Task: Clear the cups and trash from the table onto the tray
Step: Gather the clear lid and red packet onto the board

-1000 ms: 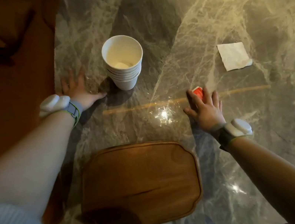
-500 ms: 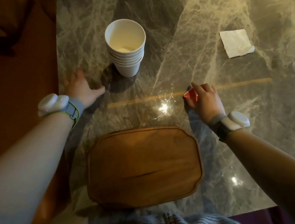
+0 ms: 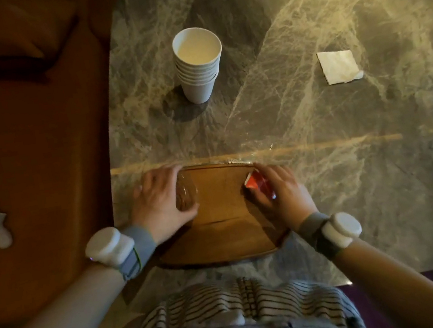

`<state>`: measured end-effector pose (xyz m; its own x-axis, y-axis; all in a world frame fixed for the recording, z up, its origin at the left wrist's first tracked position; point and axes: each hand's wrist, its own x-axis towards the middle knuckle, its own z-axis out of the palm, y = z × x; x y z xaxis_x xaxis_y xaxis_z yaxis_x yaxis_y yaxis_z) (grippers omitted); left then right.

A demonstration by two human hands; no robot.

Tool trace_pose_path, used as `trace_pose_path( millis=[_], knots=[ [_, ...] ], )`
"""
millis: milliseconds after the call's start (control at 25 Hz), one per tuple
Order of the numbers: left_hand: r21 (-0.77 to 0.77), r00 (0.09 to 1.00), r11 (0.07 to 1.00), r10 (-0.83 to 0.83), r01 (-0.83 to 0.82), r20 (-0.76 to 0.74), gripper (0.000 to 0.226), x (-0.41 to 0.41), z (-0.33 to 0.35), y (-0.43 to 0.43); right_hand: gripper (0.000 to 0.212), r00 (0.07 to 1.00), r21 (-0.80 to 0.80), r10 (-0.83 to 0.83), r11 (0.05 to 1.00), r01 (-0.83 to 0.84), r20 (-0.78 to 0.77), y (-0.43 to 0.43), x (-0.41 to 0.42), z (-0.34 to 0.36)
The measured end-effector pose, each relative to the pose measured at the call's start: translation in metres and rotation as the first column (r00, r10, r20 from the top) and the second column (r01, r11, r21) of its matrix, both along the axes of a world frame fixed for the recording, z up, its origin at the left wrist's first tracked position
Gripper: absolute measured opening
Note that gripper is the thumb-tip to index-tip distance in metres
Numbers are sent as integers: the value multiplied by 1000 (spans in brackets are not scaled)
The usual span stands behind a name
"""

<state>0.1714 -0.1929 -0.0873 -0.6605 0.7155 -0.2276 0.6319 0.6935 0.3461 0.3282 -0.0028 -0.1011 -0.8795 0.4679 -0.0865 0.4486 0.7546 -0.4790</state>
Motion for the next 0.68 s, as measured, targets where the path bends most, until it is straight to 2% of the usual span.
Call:
trace_pose_path(
  millis=[200,360,480,560,680],
  knots=[
    [-56,998,997,55,-55,6,87,0,-13,-15,42,1000,125,30,992,-30,-1,-6,11,-2],
    [-3,999,999,34,-34,-10,85,2,-15,-12,39,1000,168,20,985,-21,9,-5,10,-5],
    [43,1000,999,17,-17,6,83,1,-16,-8,40,1000,145,-3,989,1,16,-2,9,-7],
    [76,998,997,7,-12,68,84,-1,-16,-8,41,1000,124,-4,992,2,17,-1,6,-7],
    [130,990,991,-8,-11,142,86,-8,-15,-10,37,996,101,-42,994,50,-75,7,3,-6]
  ],
)
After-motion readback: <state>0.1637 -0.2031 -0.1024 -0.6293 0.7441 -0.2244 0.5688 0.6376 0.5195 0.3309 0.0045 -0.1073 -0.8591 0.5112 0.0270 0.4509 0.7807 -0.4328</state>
